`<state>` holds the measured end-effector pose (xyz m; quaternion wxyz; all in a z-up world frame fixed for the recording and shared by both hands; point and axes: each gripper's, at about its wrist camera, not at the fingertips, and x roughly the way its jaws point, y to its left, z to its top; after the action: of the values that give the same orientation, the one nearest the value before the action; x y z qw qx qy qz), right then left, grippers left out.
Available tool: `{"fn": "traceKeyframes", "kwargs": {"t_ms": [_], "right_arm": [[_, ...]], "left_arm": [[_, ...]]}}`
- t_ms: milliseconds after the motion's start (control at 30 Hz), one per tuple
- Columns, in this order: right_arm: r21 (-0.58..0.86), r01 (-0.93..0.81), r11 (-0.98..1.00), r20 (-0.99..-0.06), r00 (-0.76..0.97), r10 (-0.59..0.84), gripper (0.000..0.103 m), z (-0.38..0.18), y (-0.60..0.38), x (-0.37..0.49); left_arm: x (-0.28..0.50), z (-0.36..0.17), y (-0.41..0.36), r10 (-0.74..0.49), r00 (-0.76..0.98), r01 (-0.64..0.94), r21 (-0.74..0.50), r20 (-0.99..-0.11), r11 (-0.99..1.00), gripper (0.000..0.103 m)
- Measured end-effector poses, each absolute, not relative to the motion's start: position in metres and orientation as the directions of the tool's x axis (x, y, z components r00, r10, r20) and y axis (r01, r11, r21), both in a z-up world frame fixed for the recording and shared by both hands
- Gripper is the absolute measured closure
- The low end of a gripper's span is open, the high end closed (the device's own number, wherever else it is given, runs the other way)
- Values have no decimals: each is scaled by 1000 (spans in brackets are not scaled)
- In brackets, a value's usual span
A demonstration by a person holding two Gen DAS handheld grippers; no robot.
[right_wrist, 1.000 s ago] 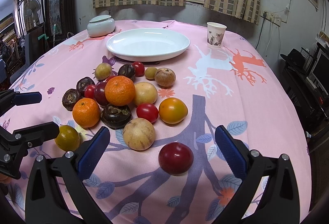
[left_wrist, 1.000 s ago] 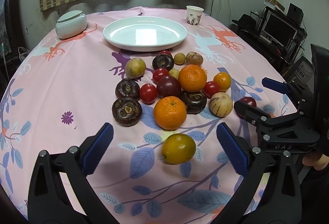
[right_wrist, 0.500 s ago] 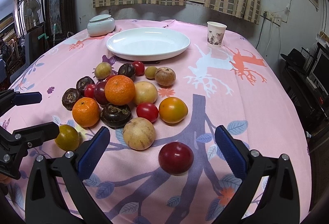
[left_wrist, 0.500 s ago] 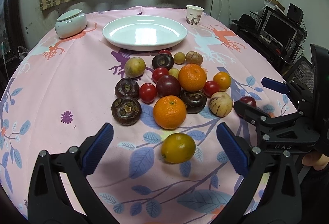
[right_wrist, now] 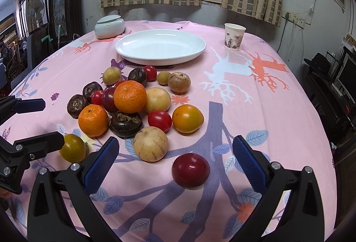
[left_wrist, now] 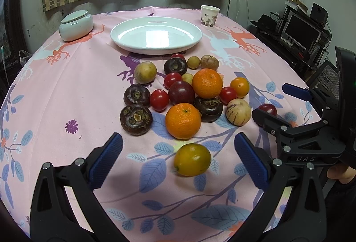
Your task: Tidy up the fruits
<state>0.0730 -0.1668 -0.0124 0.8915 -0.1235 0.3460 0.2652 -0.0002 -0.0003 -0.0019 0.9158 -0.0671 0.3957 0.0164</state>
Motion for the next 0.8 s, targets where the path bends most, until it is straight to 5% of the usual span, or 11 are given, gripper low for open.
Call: {"fn": "traceKeyframes", "kwargs": {"t_ms": [800], "right_arm": [[-47,-564,825,-684,619,385,1,-16,-164,69]], "left_arm": [[0,-2,0,-23,686,-84,-111,-727,990,2]]}}
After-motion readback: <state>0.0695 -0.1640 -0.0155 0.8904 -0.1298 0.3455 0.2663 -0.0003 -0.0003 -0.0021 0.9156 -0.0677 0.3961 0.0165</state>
